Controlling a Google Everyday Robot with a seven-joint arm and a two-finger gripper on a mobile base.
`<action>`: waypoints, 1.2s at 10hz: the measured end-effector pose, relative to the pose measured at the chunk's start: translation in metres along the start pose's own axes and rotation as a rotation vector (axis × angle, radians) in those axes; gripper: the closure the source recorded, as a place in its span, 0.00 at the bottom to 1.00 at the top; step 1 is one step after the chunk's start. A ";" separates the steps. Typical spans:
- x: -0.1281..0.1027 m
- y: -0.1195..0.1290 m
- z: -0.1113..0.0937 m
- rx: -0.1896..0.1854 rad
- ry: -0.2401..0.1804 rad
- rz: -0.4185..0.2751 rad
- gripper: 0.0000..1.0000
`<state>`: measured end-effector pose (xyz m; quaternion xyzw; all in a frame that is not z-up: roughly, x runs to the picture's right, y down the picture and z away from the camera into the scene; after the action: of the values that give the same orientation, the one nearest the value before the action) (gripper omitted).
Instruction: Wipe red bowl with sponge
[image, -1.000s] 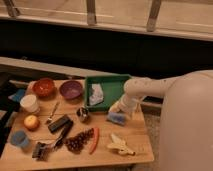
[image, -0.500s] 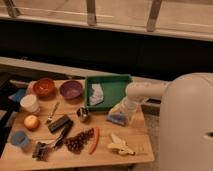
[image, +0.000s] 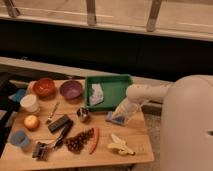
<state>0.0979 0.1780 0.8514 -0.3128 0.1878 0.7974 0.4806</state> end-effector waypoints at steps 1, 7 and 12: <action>0.001 0.001 0.000 -0.003 0.001 -0.008 0.86; 0.007 0.009 -0.013 -0.042 -0.008 -0.038 1.00; 0.024 0.033 -0.077 -0.107 -0.075 -0.151 1.00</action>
<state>0.0851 0.1317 0.7783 -0.3211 0.1026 0.7791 0.5285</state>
